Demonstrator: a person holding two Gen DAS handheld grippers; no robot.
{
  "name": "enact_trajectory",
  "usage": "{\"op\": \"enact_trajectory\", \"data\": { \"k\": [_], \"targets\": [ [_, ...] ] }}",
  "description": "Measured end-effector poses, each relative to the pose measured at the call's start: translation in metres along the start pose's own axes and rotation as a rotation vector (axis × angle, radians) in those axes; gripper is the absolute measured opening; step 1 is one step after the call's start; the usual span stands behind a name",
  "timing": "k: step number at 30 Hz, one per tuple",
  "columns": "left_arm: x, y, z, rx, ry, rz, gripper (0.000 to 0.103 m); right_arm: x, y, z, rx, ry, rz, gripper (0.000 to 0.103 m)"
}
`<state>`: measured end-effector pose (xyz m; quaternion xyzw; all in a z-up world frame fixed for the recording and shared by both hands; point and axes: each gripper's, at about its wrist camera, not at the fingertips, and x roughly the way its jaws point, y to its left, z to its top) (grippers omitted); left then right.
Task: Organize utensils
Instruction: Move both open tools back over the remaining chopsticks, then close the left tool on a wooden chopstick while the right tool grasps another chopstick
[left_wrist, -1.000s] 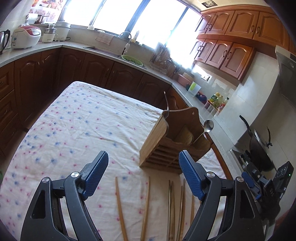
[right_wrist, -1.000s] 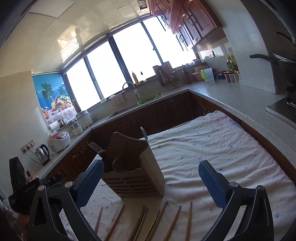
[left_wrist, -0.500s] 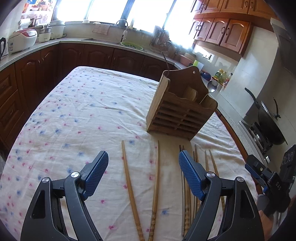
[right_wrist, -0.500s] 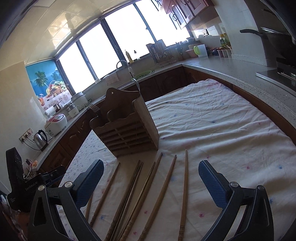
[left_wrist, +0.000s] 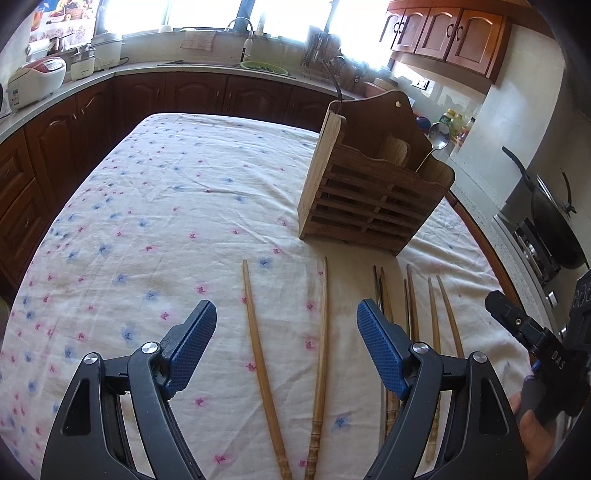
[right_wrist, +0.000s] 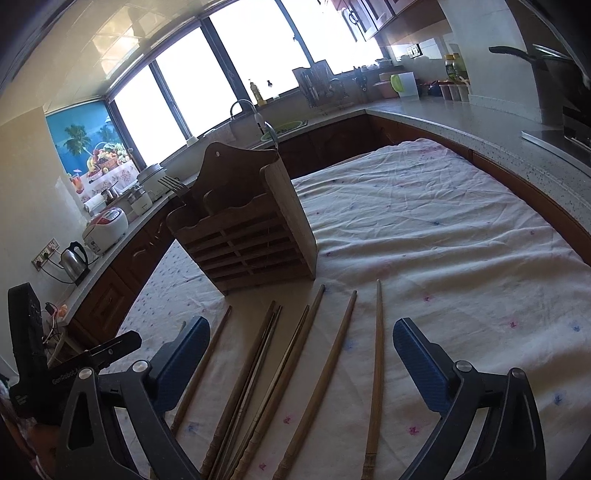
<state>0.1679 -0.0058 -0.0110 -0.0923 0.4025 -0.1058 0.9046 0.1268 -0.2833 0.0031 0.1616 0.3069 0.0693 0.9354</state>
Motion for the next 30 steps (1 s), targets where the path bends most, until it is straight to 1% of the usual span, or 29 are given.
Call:
{"op": "enact_trajectory", "data": {
  "k": [2,3,5,6,7,8,9,11,14,17,19,20,23,24,25,26,27,28,29,30],
  "targets": [
    [0.007,-0.004,0.001,0.014,0.021,0.006,0.080,0.007,-0.001,0.001,-0.004,0.021,-0.011,0.089],
    [0.011,-0.006,0.002,0.024,0.032,0.011,0.080,0.011,-0.002,0.001,-0.004,0.034,-0.017,0.087],
    [0.019,-0.010,0.003,0.044,0.052,0.016,0.076,0.019,-0.003,0.002,-0.008,0.062,-0.033,0.077],
    [0.024,-0.013,0.004,0.054,0.065,0.017,0.071,0.024,-0.004,0.002,-0.008,0.074,-0.038,0.074],
    [0.029,-0.015,0.005,0.064,0.080,0.017,0.066,0.028,-0.005,0.003,-0.009,0.086,-0.041,0.069],
    [0.034,-0.017,0.005,0.072,0.095,0.018,0.063,0.032,-0.006,0.004,-0.011,0.096,-0.047,0.065],
    [0.039,-0.020,0.006,0.080,0.108,0.019,0.059,0.037,-0.006,0.005,-0.016,0.107,-0.055,0.063],
    [0.048,-0.024,0.007,0.097,0.127,0.023,0.058,0.049,-0.007,0.007,-0.025,0.137,-0.077,0.058],
    [0.061,-0.028,0.007,0.117,0.157,0.028,0.052,0.063,-0.011,0.008,-0.026,0.175,-0.104,0.049],
    [0.074,-0.032,0.009,0.129,0.184,0.025,0.046,0.078,-0.014,0.006,-0.028,0.214,-0.127,0.043],
    [0.082,-0.035,0.010,0.138,0.201,0.023,0.041,0.086,-0.016,0.007,-0.016,0.241,-0.126,0.040],
    [0.086,-0.037,0.010,0.143,0.212,0.022,0.040,0.088,-0.015,0.009,-0.027,0.240,-0.134,0.040],
    [0.090,-0.046,0.010,0.187,0.202,0.049,0.039,0.095,-0.013,0.012,-0.053,0.255,-0.146,0.040],
    [0.091,-0.049,0.010,0.200,0.200,0.055,0.036,0.097,-0.011,0.013,-0.064,0.258,-0.151,0.039],
    [0.092,-0.052,0.010,0.216,0.195,0.066,0.030,0.098,-0.011,0.013,-0.073,0.260,-0.156,0.038],
    [0.094,-0.055,0.009,0.232,0.190,0.081,0.027,0.099,-0.010,0.013,-0.081,0.262,-0.163,0.033],
    [0.095,-0.058,0.009,0.248,0.186,0.092,0.020,0.100,-0.009,0.013,-0.091,0.264,-0.171,0.030],
    [0.095,-0.060,0.009,0.255,0.184,0.092,0.013,0.101,-0.008,0.013,-0.099,0.266,-0.181,0.022],
    [0.095,-0.061,0.010,0.256,0.184,0.086,0.010,0.102,-0.007,0.013,-0.105,0.267,-0.189,0.014],
    [0.096,-0.060,0.010,0.252,0.187,0.082,0.006,0.102,-0.007,0.013,-0.111,0.269,-0.198,0.010]
  ]
}}
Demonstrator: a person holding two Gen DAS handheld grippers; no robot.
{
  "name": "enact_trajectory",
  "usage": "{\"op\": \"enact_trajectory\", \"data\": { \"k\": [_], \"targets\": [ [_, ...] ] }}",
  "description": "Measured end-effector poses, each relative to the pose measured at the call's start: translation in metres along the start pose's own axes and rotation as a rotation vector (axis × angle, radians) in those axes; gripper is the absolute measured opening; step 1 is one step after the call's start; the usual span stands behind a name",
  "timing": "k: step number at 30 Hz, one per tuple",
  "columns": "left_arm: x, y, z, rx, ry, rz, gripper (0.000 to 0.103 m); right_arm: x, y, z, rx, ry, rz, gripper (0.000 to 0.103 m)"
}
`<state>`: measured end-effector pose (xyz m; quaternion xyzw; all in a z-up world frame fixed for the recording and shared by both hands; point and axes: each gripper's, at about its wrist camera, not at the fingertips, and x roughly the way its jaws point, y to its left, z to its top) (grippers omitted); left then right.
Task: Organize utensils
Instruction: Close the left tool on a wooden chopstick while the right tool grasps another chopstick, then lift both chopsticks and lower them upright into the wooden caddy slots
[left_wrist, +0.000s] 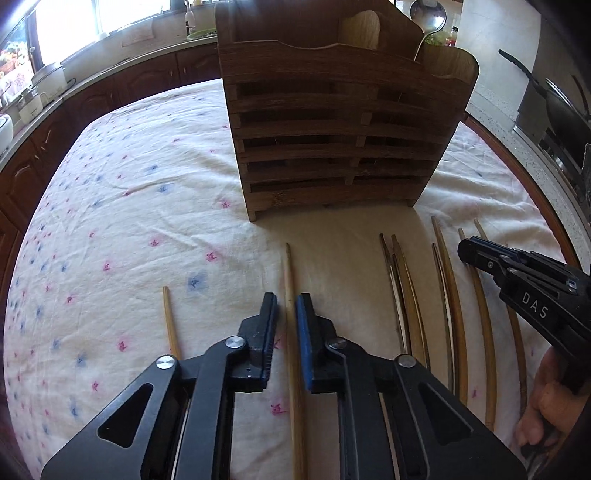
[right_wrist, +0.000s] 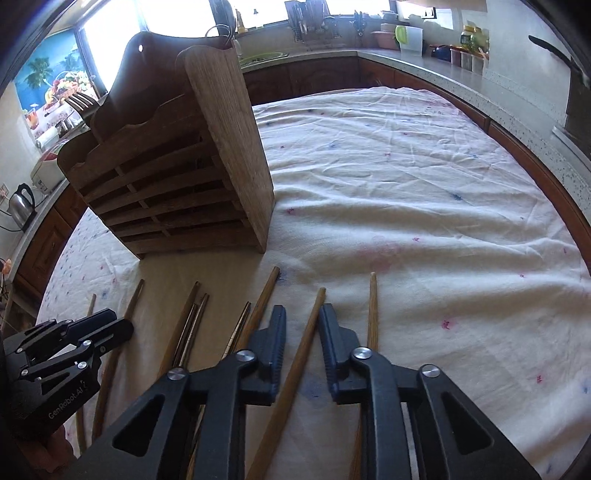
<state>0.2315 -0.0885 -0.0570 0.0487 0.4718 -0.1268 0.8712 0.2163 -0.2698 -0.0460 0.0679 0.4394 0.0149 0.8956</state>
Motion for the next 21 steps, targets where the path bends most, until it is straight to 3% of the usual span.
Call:
{"op": "enact_trajectory", "data": {
  "k": [4,9,21],
  "targets": [
    [-0.006,0.009,-0.001,-0.051,-0.003,-0.049,0.005,-0.001,0.001,0.000,-0.007,-0.001,0.005,0.008],
    [-0.032,0.033,-0.006,-0.135,-0.039,-0.148,0.005,-0.014,-0.003,-0.004,0.031,-0.030,0.072,0.005],
    [-0.136,0.057,-0.011,-0.207,-0.224,-0.287,0.005,-0.105,0.008,0.000,0.032,-0.206,0.198,0.005]
  ]
}}
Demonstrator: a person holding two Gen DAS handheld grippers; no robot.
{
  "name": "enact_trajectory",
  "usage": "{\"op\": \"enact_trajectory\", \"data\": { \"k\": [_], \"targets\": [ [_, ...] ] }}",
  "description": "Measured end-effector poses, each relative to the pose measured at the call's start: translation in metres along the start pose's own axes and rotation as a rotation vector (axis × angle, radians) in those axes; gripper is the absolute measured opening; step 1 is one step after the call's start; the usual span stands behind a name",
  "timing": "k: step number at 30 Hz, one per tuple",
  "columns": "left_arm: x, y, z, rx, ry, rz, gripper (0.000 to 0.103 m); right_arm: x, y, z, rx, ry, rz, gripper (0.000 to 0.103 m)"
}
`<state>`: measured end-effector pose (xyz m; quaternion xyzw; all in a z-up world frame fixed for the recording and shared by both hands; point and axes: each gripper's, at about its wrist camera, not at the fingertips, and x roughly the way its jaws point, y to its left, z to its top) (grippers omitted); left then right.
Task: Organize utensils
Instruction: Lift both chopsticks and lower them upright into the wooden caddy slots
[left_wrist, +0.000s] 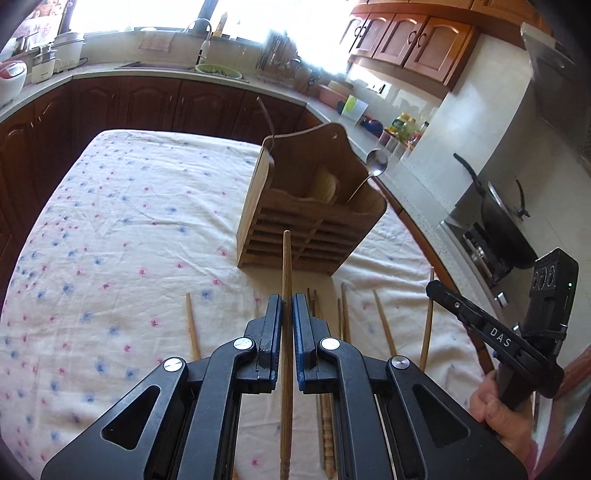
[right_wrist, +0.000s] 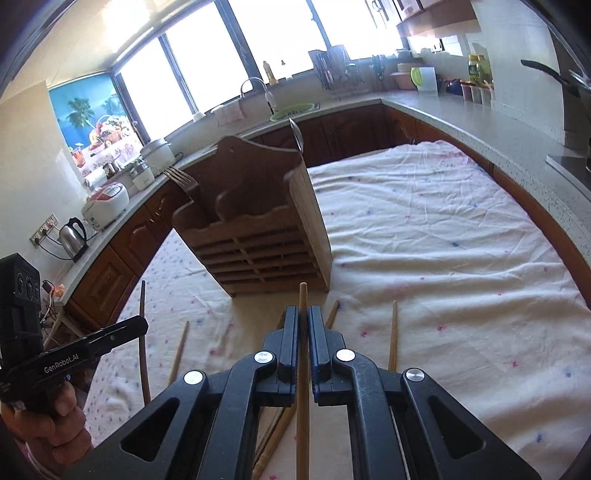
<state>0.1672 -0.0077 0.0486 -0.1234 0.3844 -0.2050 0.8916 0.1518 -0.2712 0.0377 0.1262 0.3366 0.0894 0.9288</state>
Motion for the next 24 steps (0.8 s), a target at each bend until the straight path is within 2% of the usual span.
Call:
{"op": "enact_trajectory", "data": {
  "k": [7,13,24],
  "targets": [
    [-0.039,-0.009,0.012,0.007,-0.076,-0.037,0.005,-0.051,0.014,0.020,-0.015,-0.125,0.046,0.005],
    [-0.050,-0.015,0.020,0.018,-0.122,-0.042,0.005,-0.078,0.020,0.038,-0.037,-0.213,0.048,0.005],
    [-0.059,-0.016,0.036,0.019,-0.172,-0.035,0.005,-0.081,0.017,0.052,-0.032,-0.253,0.054,0.005]
  ]
}}
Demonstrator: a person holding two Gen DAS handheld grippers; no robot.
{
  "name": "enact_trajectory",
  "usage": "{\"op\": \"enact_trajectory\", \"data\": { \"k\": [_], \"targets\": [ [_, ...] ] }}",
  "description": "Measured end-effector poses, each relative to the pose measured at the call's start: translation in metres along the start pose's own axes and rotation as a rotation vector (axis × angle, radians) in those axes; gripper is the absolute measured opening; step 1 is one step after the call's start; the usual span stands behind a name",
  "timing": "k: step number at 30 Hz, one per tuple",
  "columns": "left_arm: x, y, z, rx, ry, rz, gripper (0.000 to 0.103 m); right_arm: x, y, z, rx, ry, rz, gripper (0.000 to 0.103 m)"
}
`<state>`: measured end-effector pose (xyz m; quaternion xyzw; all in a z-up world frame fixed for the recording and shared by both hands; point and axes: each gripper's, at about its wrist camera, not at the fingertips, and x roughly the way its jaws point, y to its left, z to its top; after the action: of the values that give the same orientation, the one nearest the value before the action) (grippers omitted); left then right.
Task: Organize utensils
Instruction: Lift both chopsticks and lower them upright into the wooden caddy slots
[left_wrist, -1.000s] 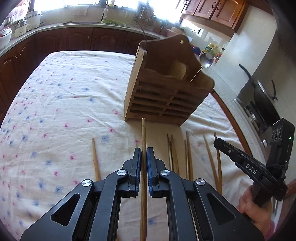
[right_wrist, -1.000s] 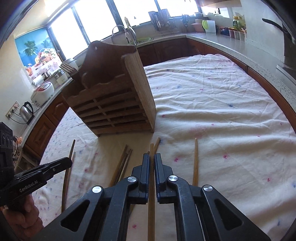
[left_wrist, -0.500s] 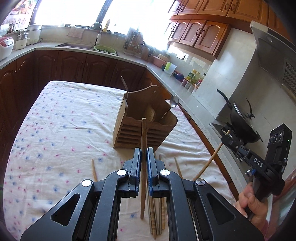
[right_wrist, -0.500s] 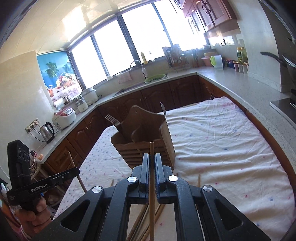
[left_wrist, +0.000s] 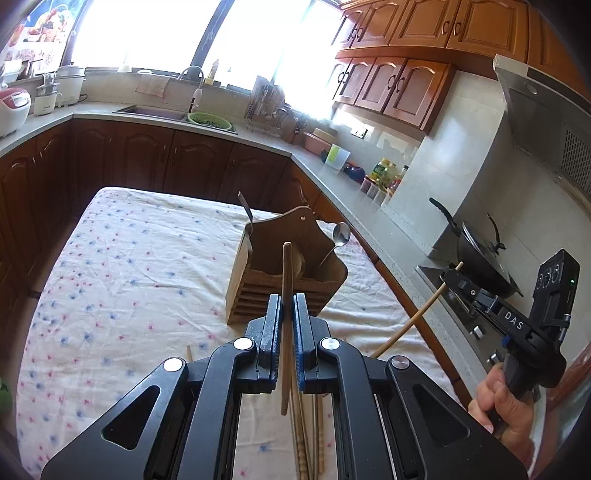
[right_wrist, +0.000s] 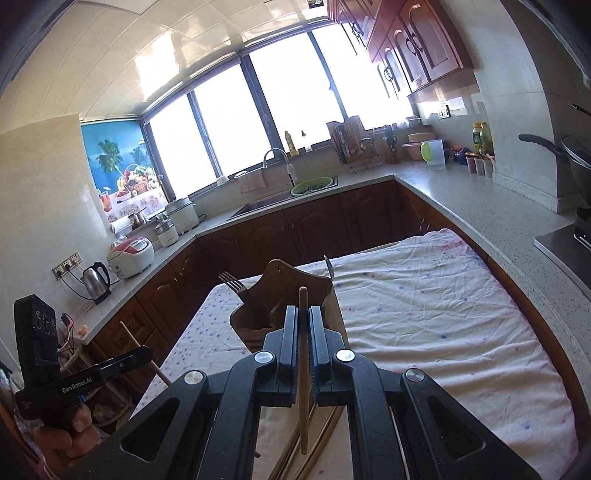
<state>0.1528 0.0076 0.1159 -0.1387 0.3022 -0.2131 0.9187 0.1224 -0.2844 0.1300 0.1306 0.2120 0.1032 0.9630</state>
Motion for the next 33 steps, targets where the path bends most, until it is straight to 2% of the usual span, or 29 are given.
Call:
{"op": "enact_trajectory", "data": {
  "k": [6,12,19,24,33],
  "targets": [
    [-0.003,-0.005,0.029,0.012,-0.055,-0.002,0.005,0.000,-0.002,0.018,0.000,-0.048,0.001,0.005],
    [-0.002,-0.010,0.071,0.023,-0.161,0.018,0.005,0.007,0.001,0.059,0.009,-0.140,0.009,0.005],
    [0.024,0.006,0.111,-0.025,-0.248,0.060,0.005,0.034,0.003,0.097,0.006,-0.216,-0.010,0.005],
    [0.057,0.021,0.111,-0.054,-0.240,0.086,0.005,0.064,-0.002,0.095,0.011,-0.216,-0.033,0.005],
    [0.102,0.030,0.079,-0.045,-0.192,0.116,0.005,0.109,-0.012,0.056,0.019,-0.165,-0.068,0.005]
  ]
}}
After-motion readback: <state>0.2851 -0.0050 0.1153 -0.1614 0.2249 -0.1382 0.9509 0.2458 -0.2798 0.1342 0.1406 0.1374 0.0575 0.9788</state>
